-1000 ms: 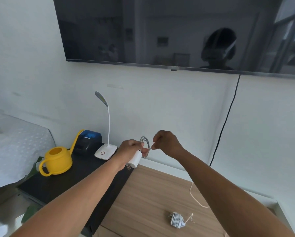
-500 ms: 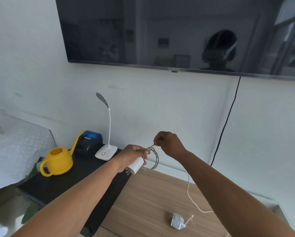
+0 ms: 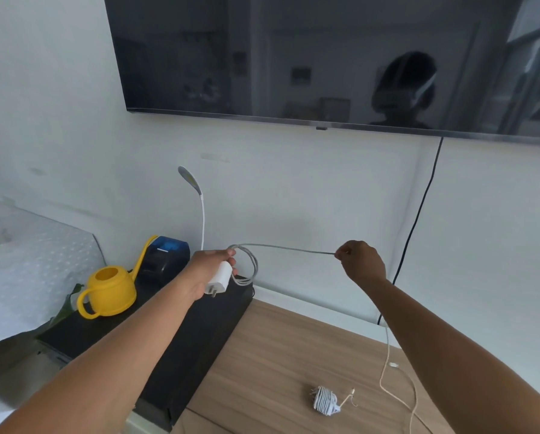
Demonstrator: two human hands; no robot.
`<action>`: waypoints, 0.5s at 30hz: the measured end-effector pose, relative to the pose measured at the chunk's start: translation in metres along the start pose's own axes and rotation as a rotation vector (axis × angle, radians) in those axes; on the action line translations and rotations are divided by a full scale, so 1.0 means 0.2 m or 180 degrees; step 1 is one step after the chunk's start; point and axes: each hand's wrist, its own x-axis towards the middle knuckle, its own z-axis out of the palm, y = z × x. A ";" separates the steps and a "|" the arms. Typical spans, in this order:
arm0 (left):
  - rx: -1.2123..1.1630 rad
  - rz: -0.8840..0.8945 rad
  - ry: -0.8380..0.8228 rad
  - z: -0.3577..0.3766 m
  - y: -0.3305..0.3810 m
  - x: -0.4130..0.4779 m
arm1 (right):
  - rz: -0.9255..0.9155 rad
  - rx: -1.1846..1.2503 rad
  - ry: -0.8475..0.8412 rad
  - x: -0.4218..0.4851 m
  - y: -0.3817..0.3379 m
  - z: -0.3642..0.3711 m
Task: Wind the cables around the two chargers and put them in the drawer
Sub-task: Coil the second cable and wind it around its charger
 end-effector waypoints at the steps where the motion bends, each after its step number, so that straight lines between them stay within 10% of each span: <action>1: -0.0109 -0.0067 0.0093 -0.02 0.00 0.02 | 0.0057 0.0009 0.0021 0.00 0.02 -0.01; 15: -0.0701 -0.0001 0.0112 0.04 0.02 0.08 | -0.1053 -0.0763 -0.1117 -0.13 -0.18 0.12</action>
